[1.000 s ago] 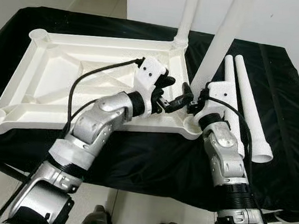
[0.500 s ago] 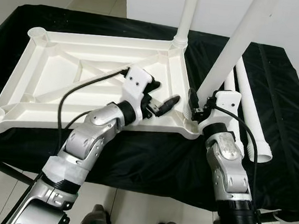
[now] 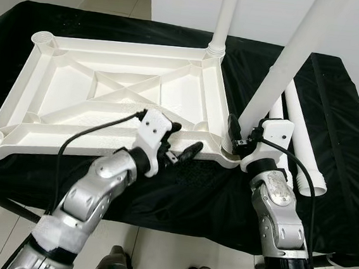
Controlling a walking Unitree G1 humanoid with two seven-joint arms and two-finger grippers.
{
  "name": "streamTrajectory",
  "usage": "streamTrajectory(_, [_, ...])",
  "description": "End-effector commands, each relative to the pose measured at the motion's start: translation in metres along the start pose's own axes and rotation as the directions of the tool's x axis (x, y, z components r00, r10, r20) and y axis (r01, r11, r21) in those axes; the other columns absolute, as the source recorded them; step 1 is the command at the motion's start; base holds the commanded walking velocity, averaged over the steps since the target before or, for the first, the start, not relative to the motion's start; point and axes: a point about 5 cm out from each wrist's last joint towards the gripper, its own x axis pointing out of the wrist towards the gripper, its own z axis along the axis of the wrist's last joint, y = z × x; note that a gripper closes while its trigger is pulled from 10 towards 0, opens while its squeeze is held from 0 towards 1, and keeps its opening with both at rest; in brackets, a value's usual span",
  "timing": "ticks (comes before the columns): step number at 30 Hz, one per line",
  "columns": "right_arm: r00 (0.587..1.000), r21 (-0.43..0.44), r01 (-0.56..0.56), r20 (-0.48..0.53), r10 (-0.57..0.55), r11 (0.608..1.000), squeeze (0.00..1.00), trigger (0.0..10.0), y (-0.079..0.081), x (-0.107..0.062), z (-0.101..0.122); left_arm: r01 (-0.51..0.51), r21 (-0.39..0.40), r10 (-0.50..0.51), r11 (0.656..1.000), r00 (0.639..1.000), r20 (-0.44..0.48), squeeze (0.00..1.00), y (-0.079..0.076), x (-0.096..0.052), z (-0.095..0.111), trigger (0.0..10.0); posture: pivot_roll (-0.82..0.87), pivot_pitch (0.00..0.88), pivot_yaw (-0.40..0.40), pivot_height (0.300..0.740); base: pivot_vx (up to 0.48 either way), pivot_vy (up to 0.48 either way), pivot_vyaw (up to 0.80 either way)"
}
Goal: Building children table
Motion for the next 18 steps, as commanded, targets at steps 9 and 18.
streamTrajectory(9, [0.994,-0.056,-0.077,-0.084,0.072,0.995,0.0,10.0,0.004,-0.008,-0.022,0.236,0.039,-0.236,0.971,0.972,0.011,0.0,-0.021,0.0,0.011,10.0,0.03,0.07,-0.007,0.74,0.0,0.0,0.0])
streamTrajectory(18, [0.991,-0.13,-0.107,-0.097,0.095,0.986,0.0,10.0,-0.001,-0.016,-0.033,0.234,0.037,-0.235,0.971,0.972,0.013,0.0,-0.022,-0.002,0.013,10.0,0.03,0.064,-0.006,0.74,0.0,0.0,0.0])
